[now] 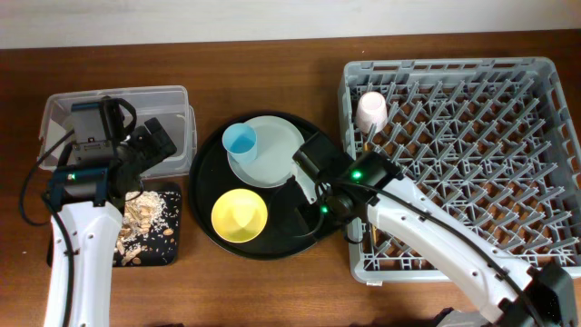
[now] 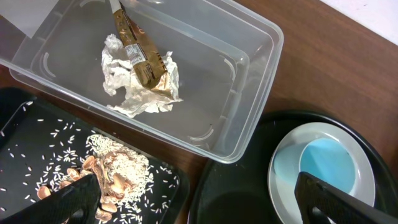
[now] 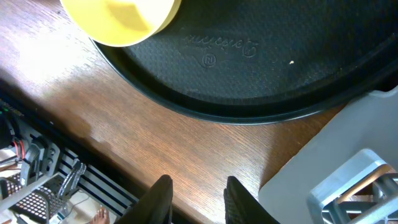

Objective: Sort waste into correct bins and load items into the dishwasher rack
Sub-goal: 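Reach the right gripper to the yellow bowl rim and grasp it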

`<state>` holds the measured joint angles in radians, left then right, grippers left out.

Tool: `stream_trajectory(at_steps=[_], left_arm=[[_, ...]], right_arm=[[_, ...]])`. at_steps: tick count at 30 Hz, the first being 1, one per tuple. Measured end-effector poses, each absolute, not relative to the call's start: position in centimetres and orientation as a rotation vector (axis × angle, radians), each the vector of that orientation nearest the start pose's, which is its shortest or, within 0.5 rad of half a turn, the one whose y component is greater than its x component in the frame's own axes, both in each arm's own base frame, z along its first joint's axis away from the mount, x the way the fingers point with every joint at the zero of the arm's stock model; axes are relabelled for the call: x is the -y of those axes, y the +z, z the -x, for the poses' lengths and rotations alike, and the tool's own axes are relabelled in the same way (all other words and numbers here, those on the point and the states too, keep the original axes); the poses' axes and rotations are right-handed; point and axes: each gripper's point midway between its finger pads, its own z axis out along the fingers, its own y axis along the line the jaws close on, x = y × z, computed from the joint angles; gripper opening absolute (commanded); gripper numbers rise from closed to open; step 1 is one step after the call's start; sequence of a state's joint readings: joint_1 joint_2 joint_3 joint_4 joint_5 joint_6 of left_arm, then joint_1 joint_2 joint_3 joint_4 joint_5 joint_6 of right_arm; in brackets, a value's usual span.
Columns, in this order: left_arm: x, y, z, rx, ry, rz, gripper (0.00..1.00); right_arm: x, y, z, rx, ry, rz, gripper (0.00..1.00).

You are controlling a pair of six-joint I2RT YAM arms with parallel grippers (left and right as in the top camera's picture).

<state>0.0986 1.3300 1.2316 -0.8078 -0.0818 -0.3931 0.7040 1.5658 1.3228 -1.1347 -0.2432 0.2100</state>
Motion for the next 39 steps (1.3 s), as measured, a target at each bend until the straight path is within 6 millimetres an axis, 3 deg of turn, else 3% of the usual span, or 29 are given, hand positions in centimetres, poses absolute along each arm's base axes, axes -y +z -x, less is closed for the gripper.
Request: stream_trajectory(at_steps=[4, 9, 12, 14, 18, 24, 26, 32, 36, 39], left_arm=[[-4.9, 21.2, -35.5, -2.39, -0.025, 0.636, 0.99], [-4.9, 21.2, -35.5, -2.39, -0.025, 0.636, 0.99], [-4.9, 21.2, -35.5, -2.39, -0.025, 0.636, 0.99], [-4.9, 21.2, -35.5, -2.39, -0.025, 0.636, 0.99], [-4.9, 21.2, -35.5, -2.39, -0.025, 0.636, 0.99], [-4.9, 21.3, -35.5, -2.389, -0.025, 0.636, 0.99], [-4.9, 21.3, -35.5, -2.389, -0.025, 0.636, 0.99], [-4.9, 21.2, -35.5, -2.39, -0.025, 0.636, 0.99], [-4.9, 21.2, -35.5, -2.39, -0.025, 0.636, 0.99], [-4.9, 21.2, -35.5, -2.389, -0.025, 0.636, 0.99]], right_arm=[[-23.7, 15.0, -21.4, -2.908, 0.483, 0.776, 0.3], [-26.1, 15.8, -22.6, -2.793, 0.583, 0.801, 0.3], [-25.2, 15.6, -24.4, -2.77, 0.45, 0.711, 0.3], [-24.0, 15.5, -25.7, -2.758, 0.325, 0.624, 0.57], [-23.9, 15.6, -27.2, -2.713, 0.275, 0.561, 0.53], [-25.9, 16.1, -29.0, -2.628, 0.353, 0.561, 0.5], [-27.2, 15.3, -28.9, -2.624, 0.412, 0.645, 0.5], [-28.8, 10.6, -29.7, -2.655, 0.398, 0.805, 0.5], [-27.7, 9.9, -30.8, -2.682, 0.42, 0.778, 0.49], [-26.8, 10.6, -31.8, -2.669, 0.609, 0.788, 0.5]])
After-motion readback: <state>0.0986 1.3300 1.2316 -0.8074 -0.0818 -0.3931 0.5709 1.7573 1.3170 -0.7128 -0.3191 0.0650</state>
